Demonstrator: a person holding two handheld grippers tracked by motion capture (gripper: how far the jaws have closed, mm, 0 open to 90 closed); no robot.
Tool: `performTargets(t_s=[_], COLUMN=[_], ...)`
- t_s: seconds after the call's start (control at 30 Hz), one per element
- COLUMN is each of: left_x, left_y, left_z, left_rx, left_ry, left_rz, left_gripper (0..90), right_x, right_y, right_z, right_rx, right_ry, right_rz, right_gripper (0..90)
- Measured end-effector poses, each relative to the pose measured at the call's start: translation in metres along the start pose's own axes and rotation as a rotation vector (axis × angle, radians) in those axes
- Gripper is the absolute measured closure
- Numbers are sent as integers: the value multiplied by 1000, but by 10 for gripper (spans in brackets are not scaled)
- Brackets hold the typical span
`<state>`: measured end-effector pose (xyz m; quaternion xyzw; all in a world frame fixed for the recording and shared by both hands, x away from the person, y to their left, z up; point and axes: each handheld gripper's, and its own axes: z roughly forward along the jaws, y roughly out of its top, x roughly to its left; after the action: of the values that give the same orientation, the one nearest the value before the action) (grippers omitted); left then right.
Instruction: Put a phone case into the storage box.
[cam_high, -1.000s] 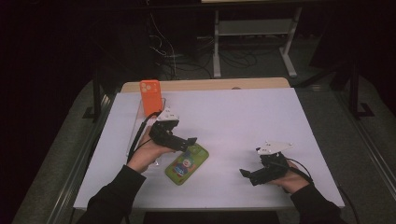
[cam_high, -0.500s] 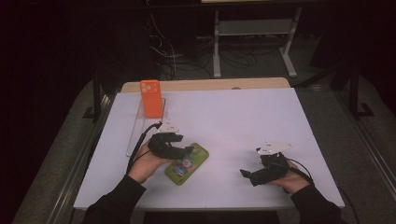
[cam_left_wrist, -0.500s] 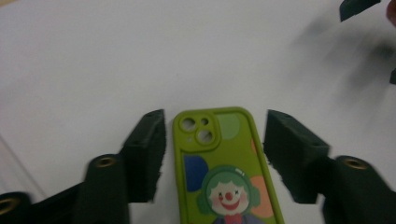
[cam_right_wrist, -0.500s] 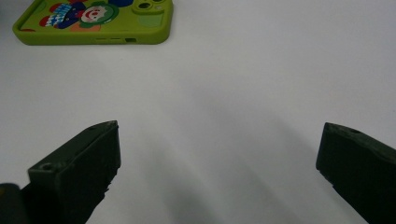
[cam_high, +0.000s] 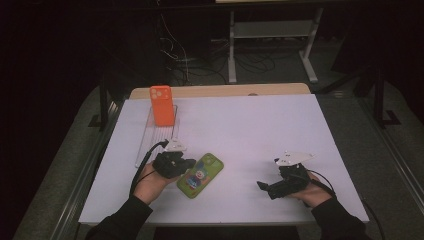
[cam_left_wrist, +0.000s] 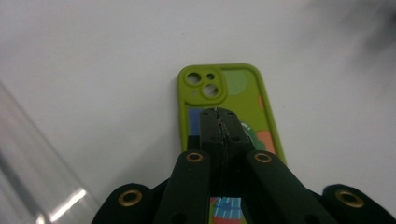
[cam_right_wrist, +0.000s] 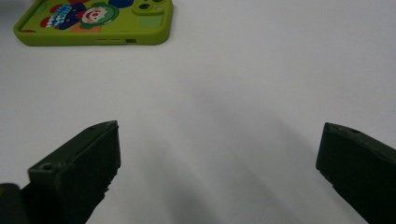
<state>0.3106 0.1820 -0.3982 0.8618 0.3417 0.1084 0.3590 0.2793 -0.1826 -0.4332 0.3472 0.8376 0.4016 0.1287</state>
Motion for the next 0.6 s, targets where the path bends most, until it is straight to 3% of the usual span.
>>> performTargets(t_s=[0.37,0.6], left_x=[-1,2], left_y=[-22,-31], left_z=[-6,-9], left_rx=[25,52], left_ry=[23,39], left_rz=[-19,14], left_gripper=[897,897], right_x=[0,0], right_y=[0,0], right_z=[0,0], right_rx=[2,3], right_ry=[1,0], right_rz=[-5,-6], right_gripper=[0,0])
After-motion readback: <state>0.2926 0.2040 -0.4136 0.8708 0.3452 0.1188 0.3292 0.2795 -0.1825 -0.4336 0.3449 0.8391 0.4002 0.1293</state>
